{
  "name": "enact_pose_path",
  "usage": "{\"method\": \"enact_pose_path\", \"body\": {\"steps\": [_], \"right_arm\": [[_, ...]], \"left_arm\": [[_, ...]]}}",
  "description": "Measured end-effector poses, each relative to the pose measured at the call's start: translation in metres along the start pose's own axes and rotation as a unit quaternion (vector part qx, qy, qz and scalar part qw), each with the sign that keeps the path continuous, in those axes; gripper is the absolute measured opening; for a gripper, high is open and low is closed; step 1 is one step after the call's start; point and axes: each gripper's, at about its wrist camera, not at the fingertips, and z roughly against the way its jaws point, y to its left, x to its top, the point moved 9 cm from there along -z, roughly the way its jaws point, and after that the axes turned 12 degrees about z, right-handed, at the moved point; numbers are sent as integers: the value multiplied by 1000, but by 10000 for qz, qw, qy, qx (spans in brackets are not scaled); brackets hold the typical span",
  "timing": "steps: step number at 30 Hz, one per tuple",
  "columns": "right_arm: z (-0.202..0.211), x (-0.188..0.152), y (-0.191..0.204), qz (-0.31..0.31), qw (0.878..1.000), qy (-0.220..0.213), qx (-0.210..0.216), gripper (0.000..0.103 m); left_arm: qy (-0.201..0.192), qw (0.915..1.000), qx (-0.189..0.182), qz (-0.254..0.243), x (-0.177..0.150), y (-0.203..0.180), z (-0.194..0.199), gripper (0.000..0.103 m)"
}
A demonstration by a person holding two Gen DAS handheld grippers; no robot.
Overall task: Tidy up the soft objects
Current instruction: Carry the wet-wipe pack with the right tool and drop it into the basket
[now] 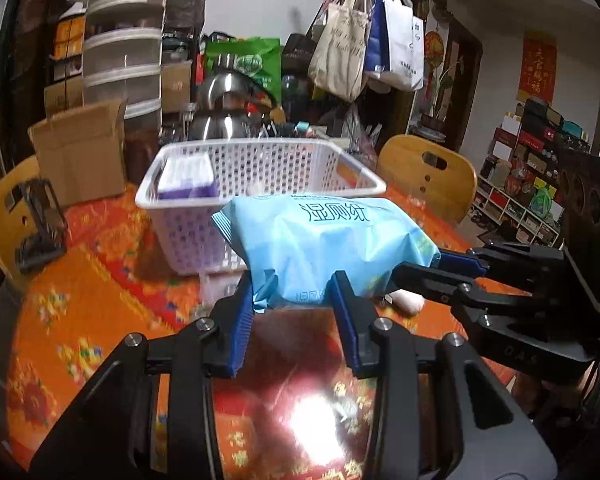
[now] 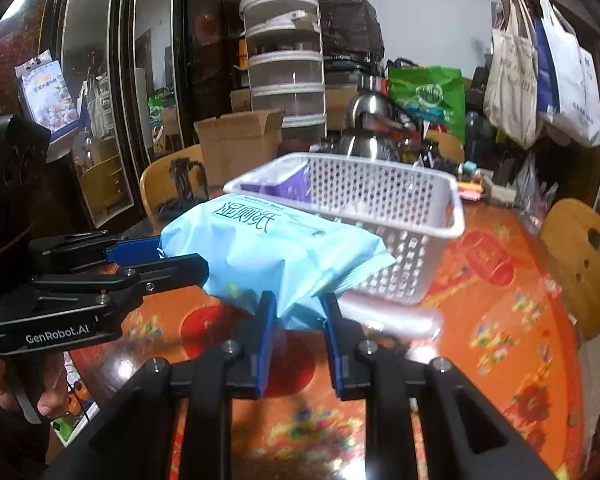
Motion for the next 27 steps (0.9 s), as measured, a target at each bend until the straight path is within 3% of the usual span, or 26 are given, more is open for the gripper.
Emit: {"method": "enact_pose_path", "body": {"steps": [15, 27], "right_arm": [[-18, 79, -70, 127, 9989, -290, -338, 22], [-71, 102, -106, 130, 9991, -139, -378, 21]], "left_arm": [[-396, 9988, -139, -234, 110, -33, -25, 35], [-351, 9990, -68, -280, 164, -23, -88, 35]]}}
